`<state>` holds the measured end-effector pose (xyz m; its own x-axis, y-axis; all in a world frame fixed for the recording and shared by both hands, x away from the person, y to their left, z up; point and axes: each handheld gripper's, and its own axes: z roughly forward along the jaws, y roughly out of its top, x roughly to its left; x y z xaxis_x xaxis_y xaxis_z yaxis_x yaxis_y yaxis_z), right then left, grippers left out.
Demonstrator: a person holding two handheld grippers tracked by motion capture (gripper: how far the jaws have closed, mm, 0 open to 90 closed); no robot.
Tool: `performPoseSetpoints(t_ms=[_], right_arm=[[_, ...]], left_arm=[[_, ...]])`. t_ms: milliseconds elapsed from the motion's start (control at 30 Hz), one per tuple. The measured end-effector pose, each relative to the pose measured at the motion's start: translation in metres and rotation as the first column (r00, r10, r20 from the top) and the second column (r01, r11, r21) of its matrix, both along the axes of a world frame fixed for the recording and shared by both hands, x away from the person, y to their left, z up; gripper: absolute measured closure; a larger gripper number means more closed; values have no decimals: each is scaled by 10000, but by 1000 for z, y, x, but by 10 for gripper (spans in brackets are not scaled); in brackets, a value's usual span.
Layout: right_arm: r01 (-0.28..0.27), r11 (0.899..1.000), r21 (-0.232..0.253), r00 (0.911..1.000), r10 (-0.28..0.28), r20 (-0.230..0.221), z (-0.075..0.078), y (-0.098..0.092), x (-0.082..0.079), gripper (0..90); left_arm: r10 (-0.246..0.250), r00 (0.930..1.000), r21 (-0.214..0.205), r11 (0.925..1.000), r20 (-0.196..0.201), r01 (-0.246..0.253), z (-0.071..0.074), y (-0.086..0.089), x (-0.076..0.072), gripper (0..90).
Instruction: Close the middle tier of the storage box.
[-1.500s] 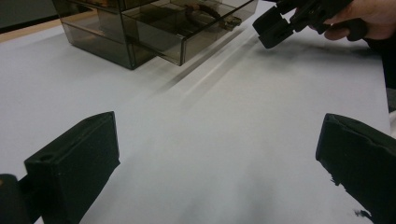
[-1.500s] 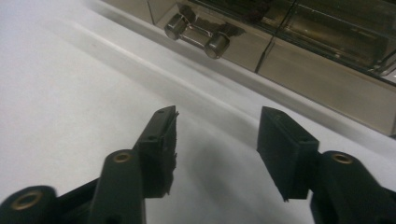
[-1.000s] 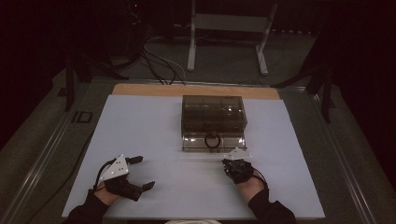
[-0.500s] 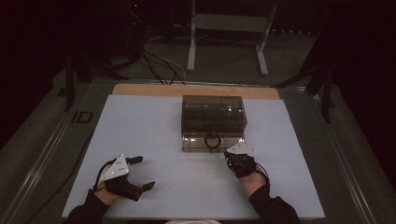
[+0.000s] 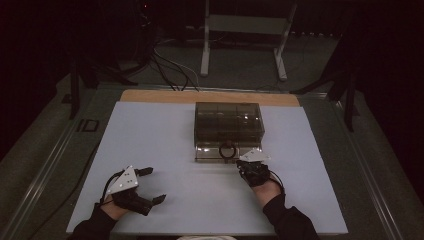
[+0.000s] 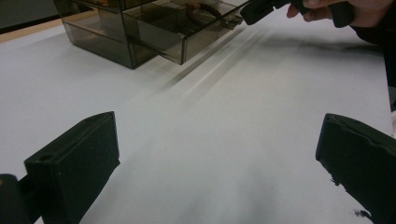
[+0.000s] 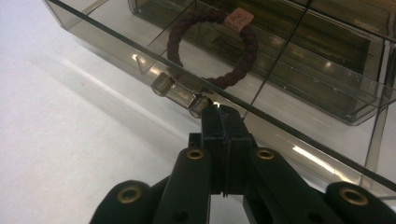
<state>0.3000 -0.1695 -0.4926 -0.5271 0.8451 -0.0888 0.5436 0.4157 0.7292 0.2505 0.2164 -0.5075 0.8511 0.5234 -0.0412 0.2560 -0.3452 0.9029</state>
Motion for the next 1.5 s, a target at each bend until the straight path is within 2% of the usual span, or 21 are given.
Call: performPoseSetpoints(t_ms=[833, 1500], right_arm=[[-72, 9999, 104, 9997, 75, -250, -3, 1, 4, 900], [103, 9999, 135, 9998, -101, -179, -2, 0, 14, 900]], left_arm=[[4, 10000, -1, 10000, -10, -4, 0, 0, 0, 8], [2, 10000, -15, 10000, -28, -2, 0, 0, 0, 9]])
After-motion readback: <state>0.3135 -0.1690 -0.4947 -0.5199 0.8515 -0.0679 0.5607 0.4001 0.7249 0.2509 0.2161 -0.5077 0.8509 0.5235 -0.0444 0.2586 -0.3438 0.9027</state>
